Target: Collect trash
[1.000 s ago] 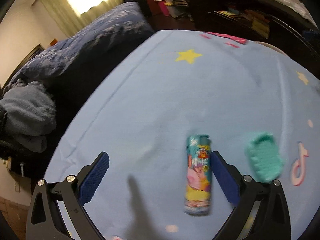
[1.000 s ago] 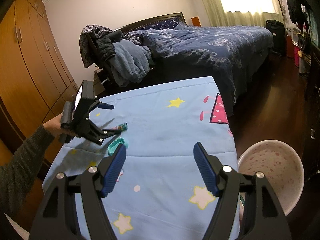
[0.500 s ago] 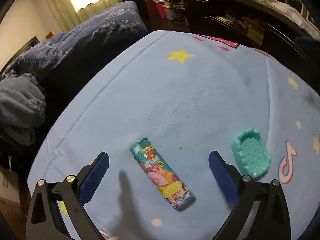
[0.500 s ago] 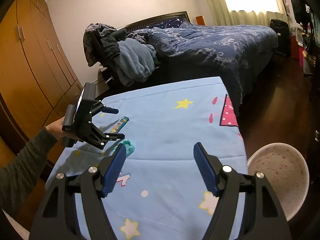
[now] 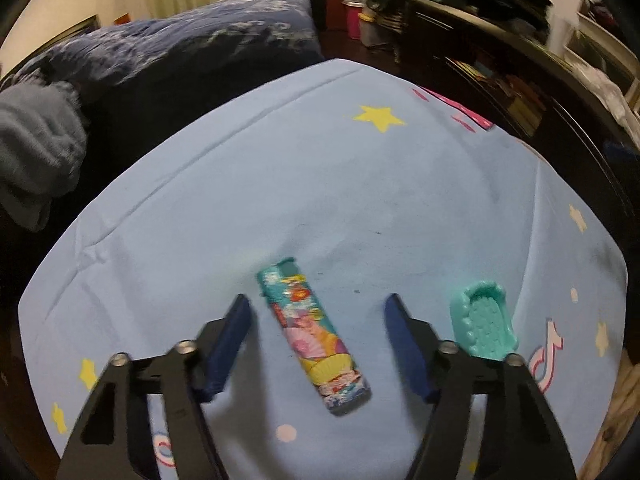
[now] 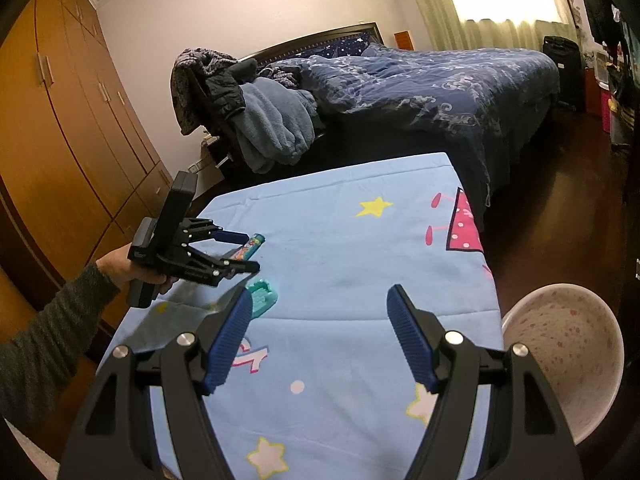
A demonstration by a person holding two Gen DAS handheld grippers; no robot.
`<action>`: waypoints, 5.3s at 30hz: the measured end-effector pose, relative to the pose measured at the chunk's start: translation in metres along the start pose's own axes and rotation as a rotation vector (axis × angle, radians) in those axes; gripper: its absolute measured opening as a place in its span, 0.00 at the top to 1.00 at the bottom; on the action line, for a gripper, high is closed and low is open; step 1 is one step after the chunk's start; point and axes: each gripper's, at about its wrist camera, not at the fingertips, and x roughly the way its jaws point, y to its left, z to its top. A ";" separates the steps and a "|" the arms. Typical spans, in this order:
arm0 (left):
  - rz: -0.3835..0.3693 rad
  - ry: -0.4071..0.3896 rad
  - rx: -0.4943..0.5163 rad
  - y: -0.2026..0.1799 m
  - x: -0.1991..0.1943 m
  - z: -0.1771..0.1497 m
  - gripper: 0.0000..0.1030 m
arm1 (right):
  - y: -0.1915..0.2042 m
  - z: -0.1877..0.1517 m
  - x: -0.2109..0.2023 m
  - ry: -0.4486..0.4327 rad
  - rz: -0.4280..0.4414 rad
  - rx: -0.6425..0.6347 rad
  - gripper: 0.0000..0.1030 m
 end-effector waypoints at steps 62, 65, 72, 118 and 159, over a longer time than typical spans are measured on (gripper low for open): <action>0.083 -0.103 -0.036 -0.034 -0.040 -0.009 0.78 | 0.054 -0.006 0.114 0.195 -0.077 -0.223 0.46; 0.059 -0.128 0.016 -0.058 -0.044 0.013 0.78 | 0.027 -0.006 0.081 0.145 -0.113 -0.161 0.46; -0.075 -0.185 0.169 -0.146 -0.022 0.092 0.78 | -0.059 -0.004 0.007 0.038 -0.250 0.006 0.46; 0.011 -0.256 0.142 -0.202 -0.014 0.130 0.04 | -0.109 -0.027 -0.073 -0.112 -0.284 0.104 0.20; 0.581 -0.399 -0.513 -0.047 -0.116 -0.069 0.03 | 0.091 0.012 0.081 -0.116 -0.175 -0.131 0.03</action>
